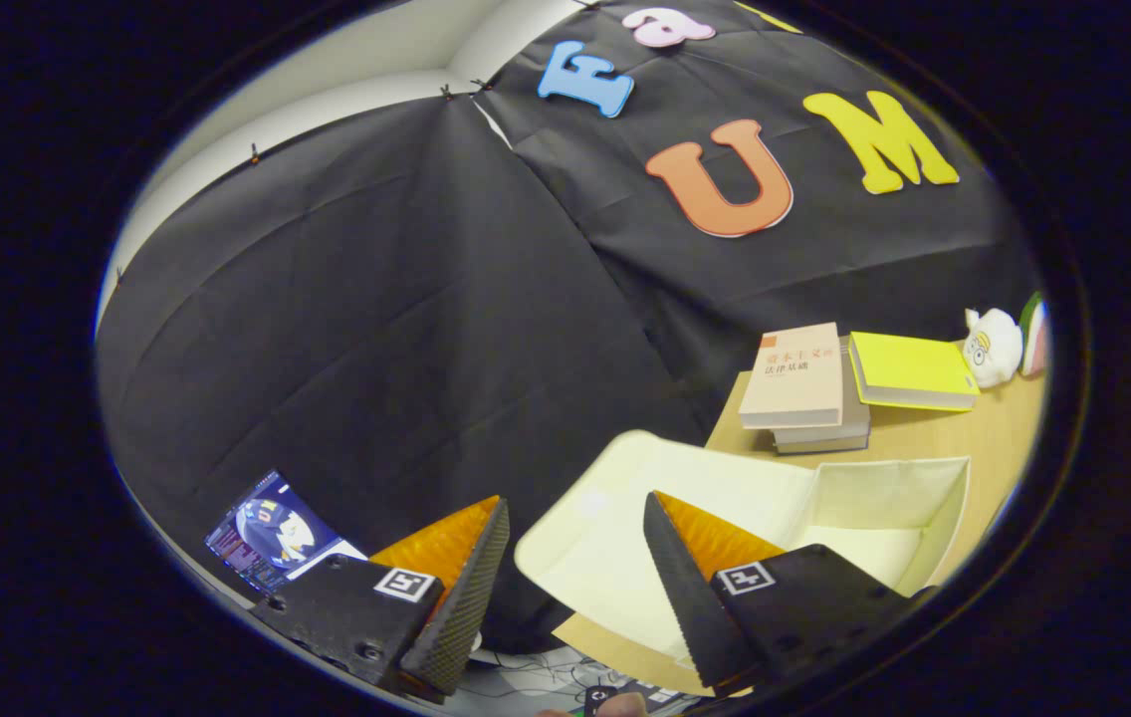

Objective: Open the storage box then place both shoes into the box .Put the left shoe in first, then the right shoe, with the right side of both shoes facing outward in a uniform manner.

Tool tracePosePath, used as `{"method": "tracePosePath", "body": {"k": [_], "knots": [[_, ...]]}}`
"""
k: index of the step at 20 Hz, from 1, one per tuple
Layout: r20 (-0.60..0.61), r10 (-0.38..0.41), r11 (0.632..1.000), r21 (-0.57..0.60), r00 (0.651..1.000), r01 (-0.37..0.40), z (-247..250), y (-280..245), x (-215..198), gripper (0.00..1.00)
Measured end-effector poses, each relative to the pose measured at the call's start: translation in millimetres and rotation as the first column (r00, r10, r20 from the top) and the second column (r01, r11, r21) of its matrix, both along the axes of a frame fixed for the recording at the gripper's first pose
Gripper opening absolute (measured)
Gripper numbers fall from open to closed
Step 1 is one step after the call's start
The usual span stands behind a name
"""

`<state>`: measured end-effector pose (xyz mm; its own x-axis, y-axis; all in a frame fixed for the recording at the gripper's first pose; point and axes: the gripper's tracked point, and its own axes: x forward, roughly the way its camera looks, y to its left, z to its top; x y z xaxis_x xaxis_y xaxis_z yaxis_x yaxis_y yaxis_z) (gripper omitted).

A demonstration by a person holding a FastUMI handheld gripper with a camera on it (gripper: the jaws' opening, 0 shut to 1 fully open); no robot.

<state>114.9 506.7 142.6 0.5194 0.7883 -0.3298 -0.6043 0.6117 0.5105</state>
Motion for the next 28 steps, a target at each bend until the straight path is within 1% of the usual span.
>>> {"method": "tracePosePath", "body": {"k": [2,4,6,9,10,15,19,23,26,28], "knots": [[0.042,-0.002,1.0,-0.014,0.999,0.002,3,1,-5,0.95],[0.093,-0.013,1.0,-0.027,0.996,0.015,6,-5,-8,1.0],[0.161,-0.033,0.998,-0.045,0.986,0.04,10,-17,-9,1.0],[0.302,-0.107,0.987,-0.084,0.947,0.138,21,-54,-3,1.0],[0.331,-0.131,0.982,-0.084,0.934,0.167,25,-68,-4,1.0],[0.407,-0.221,0.959,-0.075,0.886,0.274,24,-152,-13,1.0],[0.426,-0.309,0.927,-0.065,0.85,0.37,15,-234,-11,1.0],[0.465,-0.381,0.866,-0.122,0.799,0.485,-8,-327,-11,1.0],[0.477,-0.408,0.82,-0.184,0.779,0.542,-34,-386,-14,1.0],[0.469,-0.419,0.798,-0.218,0.777,0.562,-52,-419,-18,1.0]]}}
